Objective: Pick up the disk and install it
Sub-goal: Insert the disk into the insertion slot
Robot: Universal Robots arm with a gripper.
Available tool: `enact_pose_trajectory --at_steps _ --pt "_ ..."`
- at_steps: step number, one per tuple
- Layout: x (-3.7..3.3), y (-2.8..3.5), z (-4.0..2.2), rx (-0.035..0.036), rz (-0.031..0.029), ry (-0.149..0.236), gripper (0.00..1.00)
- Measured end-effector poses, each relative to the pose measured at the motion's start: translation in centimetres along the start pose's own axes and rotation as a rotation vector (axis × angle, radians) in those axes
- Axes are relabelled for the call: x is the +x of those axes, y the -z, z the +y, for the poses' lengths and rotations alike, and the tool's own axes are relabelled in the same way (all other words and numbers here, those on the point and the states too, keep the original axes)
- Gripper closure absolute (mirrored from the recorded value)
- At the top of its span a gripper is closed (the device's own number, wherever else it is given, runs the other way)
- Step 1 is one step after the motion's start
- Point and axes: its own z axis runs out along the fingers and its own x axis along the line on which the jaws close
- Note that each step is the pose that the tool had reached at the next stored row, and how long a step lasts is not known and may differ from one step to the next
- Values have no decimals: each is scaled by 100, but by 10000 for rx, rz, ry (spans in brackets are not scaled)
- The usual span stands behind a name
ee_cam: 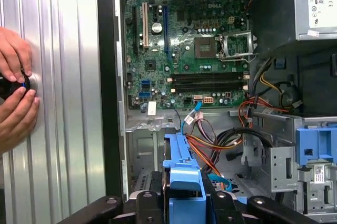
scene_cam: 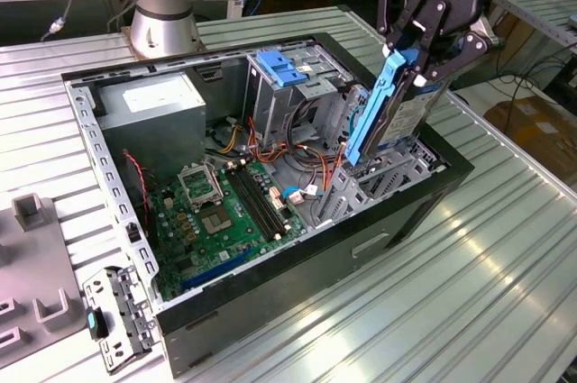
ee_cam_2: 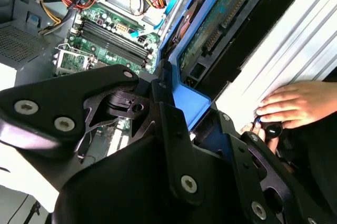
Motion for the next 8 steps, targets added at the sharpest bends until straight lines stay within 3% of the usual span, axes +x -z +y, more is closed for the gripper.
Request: enact_pose_trajectory --at_steps 2,8 --pt "0 -38 -1 -17 -1 14 63" --pt "22 -75 -2 -17 0 4 63"
